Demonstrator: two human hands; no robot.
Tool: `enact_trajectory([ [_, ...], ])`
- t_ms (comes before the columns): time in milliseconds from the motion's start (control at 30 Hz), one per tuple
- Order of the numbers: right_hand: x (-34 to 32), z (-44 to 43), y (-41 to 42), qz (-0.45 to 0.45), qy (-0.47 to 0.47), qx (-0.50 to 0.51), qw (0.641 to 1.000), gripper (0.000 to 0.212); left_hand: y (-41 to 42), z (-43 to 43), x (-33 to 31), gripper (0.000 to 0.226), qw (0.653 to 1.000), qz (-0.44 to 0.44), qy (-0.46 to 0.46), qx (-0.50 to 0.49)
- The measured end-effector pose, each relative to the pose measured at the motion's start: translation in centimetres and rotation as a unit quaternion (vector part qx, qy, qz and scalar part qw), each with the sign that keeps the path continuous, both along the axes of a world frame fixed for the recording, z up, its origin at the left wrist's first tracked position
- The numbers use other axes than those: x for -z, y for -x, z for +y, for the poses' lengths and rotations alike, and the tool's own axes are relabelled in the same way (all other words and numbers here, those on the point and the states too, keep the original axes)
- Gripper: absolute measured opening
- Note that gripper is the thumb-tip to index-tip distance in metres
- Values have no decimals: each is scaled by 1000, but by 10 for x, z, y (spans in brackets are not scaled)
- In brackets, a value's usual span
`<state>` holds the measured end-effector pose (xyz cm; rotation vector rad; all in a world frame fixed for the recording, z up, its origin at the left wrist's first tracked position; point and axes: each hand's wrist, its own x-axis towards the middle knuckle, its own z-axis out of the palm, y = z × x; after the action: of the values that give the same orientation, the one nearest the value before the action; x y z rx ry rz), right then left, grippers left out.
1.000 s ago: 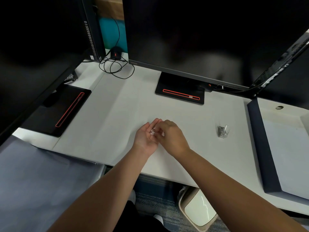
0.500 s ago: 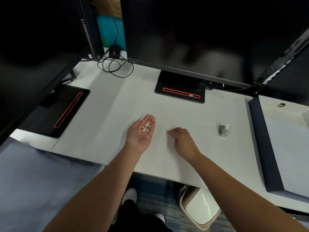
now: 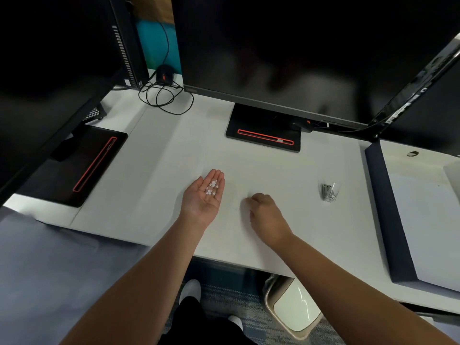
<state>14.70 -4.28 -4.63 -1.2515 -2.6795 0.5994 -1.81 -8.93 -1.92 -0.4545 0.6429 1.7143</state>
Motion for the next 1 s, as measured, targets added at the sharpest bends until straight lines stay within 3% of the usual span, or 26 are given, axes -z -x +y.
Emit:
enact_trajectory([
  [400, -1, -1, 21, 51, 69, 27, 996, 15, 1, -1, -2, 34, 1000, 1, 2, -2],
  [600, -3, 8, 13, 68, 81, -25, 994, 30, 3, -3, -1, 33, 1000, -2, -3, -1],
  [1000, 9, 1, 23, 60, -47, -92, 993, 14, -2, 0, 3, 33, 1000, -1, 1, 6],
])
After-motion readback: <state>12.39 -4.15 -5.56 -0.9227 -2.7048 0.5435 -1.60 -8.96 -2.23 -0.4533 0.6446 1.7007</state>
